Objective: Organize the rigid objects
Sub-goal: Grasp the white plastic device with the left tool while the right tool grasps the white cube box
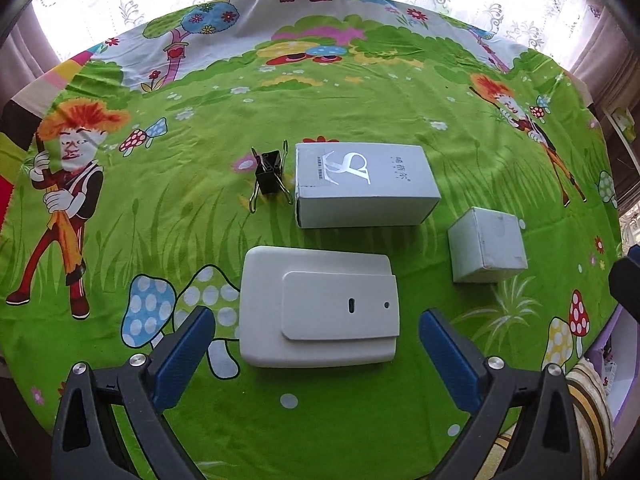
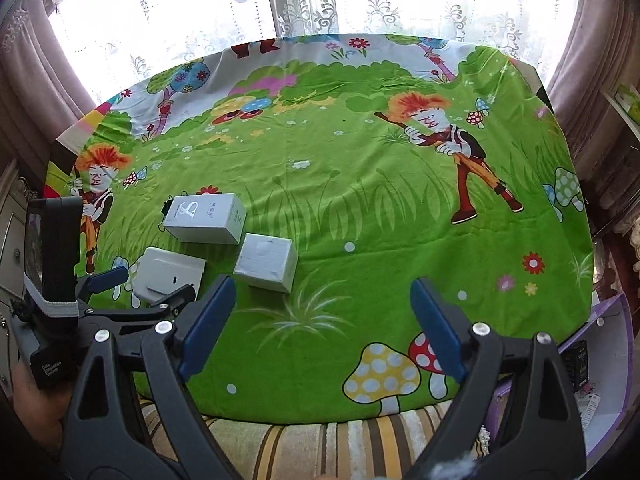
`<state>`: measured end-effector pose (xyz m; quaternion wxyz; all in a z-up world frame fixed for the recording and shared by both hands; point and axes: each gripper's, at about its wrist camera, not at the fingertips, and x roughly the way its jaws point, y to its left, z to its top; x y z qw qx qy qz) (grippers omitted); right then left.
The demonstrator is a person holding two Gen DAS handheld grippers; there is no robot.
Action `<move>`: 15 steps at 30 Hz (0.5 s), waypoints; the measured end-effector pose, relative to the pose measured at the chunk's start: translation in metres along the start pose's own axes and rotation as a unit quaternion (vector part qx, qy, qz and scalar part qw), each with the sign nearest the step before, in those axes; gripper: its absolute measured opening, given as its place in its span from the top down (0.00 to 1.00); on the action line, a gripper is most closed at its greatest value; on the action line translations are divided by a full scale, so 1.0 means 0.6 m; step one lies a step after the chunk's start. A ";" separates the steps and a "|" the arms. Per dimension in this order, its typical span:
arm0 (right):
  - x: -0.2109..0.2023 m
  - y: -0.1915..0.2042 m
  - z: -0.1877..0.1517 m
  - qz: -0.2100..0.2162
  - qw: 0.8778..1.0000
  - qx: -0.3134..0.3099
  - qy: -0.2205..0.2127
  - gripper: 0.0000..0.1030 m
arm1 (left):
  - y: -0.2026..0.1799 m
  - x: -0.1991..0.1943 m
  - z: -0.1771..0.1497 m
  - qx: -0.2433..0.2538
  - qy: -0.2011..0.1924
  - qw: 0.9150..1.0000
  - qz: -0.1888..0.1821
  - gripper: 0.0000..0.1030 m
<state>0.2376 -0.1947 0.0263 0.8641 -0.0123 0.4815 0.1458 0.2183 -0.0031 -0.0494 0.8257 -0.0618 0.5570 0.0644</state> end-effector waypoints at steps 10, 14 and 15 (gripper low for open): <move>0.060 0.021 0.001 -0.001 1.000 -0.006 0.027 0.12 | -0.003 0.036 -0.004 0.007 0.020 1.000 0.010 0.00; 0.073 0.027 0.001 -0.003 0.999 -0.008 0.031 0.12 | -0.003 0.039 -0.003 0.009 0.020 1.000 0.014 0.00; 0.076 0.029 0.002 -0.003 0.999 -0.009 0.031 0.12 | -0.006 0.041 -0.001 0.009 0.019 1.000 0.013 0.00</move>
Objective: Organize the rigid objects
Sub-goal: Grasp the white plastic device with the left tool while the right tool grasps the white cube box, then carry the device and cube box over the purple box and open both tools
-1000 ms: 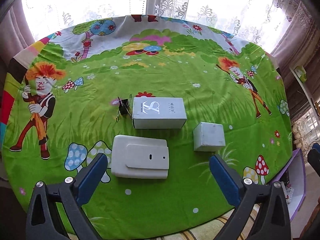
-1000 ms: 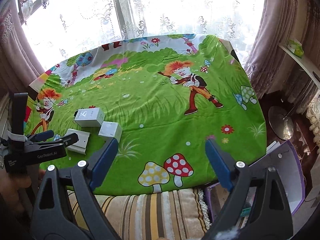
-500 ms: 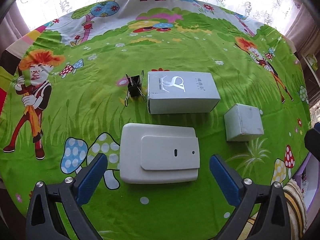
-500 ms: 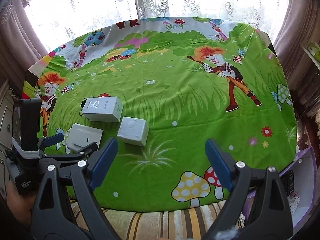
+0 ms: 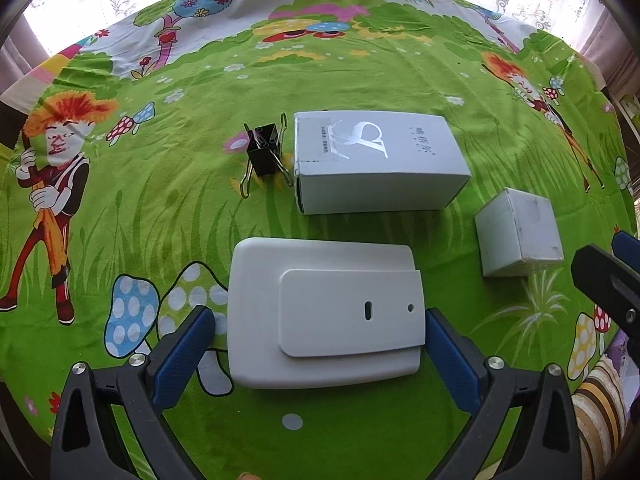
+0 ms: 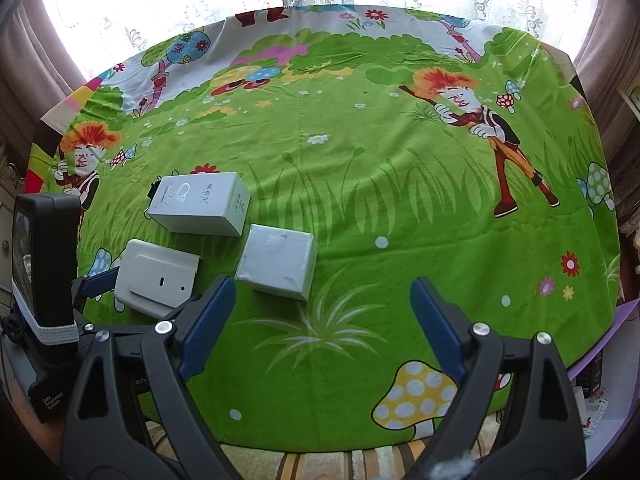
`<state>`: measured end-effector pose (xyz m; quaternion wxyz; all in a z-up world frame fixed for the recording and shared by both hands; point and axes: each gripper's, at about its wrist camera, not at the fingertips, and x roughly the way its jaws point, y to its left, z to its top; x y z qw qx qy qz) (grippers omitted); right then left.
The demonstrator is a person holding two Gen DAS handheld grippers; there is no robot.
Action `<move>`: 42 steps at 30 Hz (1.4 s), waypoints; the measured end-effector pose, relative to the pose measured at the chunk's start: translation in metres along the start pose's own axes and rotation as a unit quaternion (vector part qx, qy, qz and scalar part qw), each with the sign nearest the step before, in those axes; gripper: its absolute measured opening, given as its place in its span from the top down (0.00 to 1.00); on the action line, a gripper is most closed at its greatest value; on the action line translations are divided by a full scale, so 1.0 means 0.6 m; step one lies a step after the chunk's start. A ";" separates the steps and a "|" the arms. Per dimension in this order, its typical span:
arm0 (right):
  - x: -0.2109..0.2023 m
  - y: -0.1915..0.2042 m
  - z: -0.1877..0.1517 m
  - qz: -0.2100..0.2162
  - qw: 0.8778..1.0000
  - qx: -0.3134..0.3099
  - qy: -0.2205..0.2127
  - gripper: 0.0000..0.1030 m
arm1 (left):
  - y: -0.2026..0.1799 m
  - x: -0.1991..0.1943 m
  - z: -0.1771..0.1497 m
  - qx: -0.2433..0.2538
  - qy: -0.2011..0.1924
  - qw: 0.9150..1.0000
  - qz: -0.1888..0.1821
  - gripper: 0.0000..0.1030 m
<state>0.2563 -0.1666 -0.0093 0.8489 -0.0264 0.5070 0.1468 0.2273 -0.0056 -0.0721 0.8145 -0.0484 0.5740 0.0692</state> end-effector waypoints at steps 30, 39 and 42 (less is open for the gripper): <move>0.068 0.038 0.015 -0.036 0.999 -0.011 0.017 0.17 | 0.022 -0.013 -0.004 -0.006 -0.039 0.999 0.002 0.15; 0.074 0.028 -0.002 -0.028 0.999 -0.006 0.019 0.52 | 0.019 -0.013 -0.005 -0.011 -0.044 0.999 0.007 0.15; 0.064 0.030 -0.005 -0.034 0.999 -0.013 0.010 0.52 | 0.017 -0.026 -0.008 -0.012 -0.059 0.998 0.017 0.15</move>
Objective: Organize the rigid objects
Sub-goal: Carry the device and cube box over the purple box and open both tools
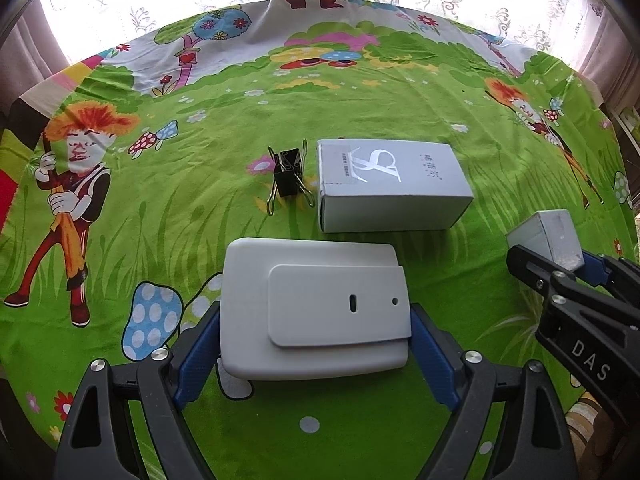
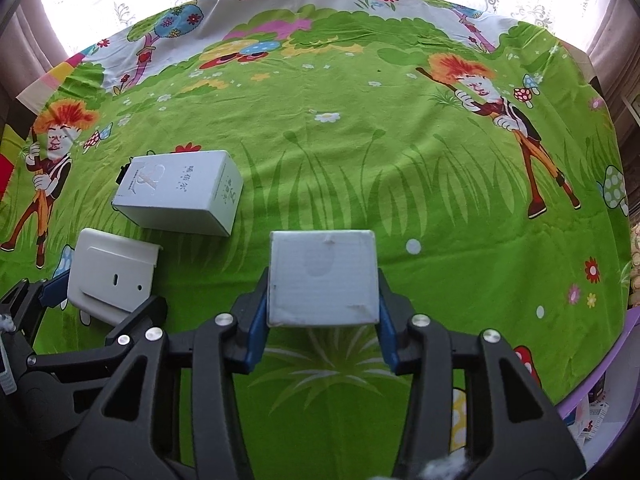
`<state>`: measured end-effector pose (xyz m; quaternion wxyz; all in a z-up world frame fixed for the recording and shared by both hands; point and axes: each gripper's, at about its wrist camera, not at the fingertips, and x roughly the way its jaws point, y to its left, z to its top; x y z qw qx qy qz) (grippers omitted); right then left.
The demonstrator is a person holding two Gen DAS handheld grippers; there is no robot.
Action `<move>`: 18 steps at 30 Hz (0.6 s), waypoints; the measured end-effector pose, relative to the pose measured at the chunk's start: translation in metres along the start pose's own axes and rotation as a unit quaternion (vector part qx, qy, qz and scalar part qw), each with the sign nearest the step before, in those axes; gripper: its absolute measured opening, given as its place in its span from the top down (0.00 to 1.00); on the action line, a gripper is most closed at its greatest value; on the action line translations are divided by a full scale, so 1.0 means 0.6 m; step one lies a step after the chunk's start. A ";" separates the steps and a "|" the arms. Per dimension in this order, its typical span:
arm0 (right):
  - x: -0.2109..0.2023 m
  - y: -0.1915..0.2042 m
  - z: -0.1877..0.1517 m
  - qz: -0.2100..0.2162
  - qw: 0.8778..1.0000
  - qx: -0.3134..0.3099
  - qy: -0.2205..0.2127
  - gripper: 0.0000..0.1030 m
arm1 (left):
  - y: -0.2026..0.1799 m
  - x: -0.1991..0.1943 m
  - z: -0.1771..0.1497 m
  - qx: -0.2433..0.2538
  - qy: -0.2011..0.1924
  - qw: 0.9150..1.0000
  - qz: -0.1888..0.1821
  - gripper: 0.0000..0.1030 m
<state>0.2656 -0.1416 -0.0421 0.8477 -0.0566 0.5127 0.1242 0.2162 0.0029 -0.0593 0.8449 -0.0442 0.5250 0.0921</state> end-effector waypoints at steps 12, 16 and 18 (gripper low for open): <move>-0.050 -0.024 -0.024 0.013 0.999 0.001 -0.030 0.52 | -0.015 -0.062 -0.010 0.003 -0.040 0.999 0.010 0.15; -0.071 -0.039 -0.036 0.016 0.999 0.006 -0.038 0.52 | -0.029 -0.088 -0.017 0.007 -0.050 0.999 0.004 0.15; -0.082 -0.049 -0.042 0.020 0.999 0.009 -0.042 0.52 | -0.036 -0.103 -0.020 0.008 -0.055 0.998 -0.001 0.15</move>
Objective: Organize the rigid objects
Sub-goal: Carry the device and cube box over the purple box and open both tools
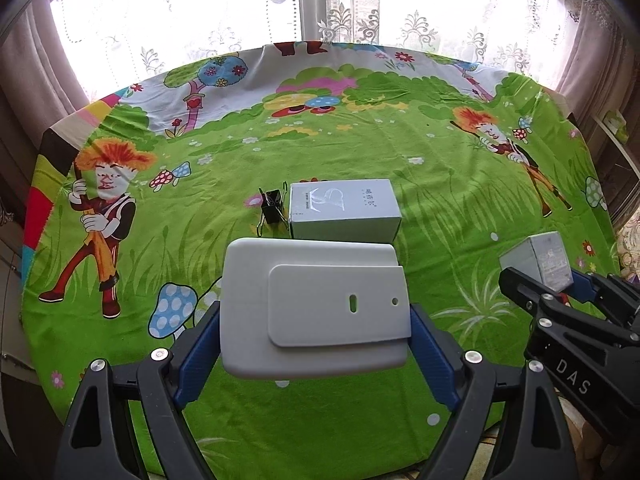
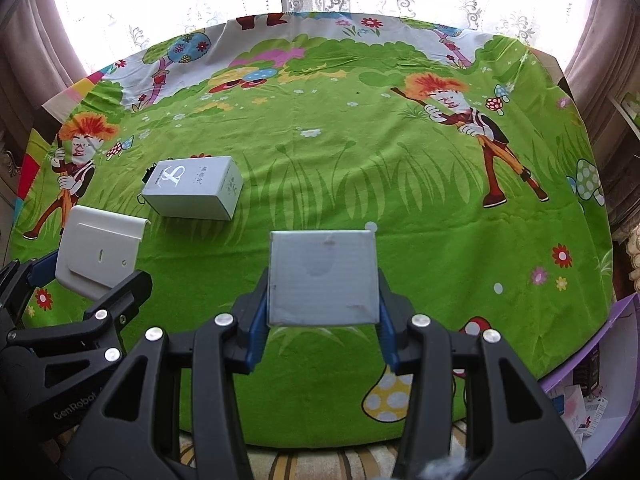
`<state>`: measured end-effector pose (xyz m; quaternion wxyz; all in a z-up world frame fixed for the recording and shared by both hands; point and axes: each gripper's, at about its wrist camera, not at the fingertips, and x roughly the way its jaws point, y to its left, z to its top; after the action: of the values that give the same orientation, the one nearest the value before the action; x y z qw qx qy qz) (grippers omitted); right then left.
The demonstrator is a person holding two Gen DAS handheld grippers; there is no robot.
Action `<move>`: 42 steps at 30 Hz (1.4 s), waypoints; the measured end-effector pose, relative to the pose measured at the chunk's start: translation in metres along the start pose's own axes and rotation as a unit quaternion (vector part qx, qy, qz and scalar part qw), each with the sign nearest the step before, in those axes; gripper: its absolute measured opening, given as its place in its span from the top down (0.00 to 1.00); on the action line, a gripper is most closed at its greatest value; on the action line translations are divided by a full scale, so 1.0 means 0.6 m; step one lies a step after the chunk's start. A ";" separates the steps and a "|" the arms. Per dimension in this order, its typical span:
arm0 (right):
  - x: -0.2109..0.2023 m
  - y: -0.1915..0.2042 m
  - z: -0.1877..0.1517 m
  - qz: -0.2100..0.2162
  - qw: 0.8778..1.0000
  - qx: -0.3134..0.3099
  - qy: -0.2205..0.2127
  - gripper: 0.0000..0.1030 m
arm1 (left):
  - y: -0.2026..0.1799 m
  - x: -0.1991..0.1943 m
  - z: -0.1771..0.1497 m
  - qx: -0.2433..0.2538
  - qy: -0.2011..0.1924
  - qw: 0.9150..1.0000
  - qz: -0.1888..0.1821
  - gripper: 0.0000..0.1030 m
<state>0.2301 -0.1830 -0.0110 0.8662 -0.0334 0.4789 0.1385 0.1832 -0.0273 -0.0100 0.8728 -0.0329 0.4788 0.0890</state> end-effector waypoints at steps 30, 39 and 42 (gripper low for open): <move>-0.167 -0.207 -0.142 -0.034 0.996 0.069 -0.039 0.52 | -0.232 -0.125 -0.076 0.120 0.004 0.987 -0.108 0.15; -0.200 -0.310 -0.197 -0.076 0.990 0.108 -0.039 0.52 | -0.334 -0.148 -0.103 0.183 0.015 0.973 -0.142 0.15; -0.205 -0.347 -0.218 -0.087 0.987 0.129 -0.032 0.52 | -0.366 -0.150 -0.111 0.201 0.025 0.967 -0.156 0.15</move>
<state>0.1180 -0.4333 0.0060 0.8871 0.0416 0.4597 0.0007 0.1215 -0.2634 0.0238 0.8521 0.0667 0.4979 -0.1472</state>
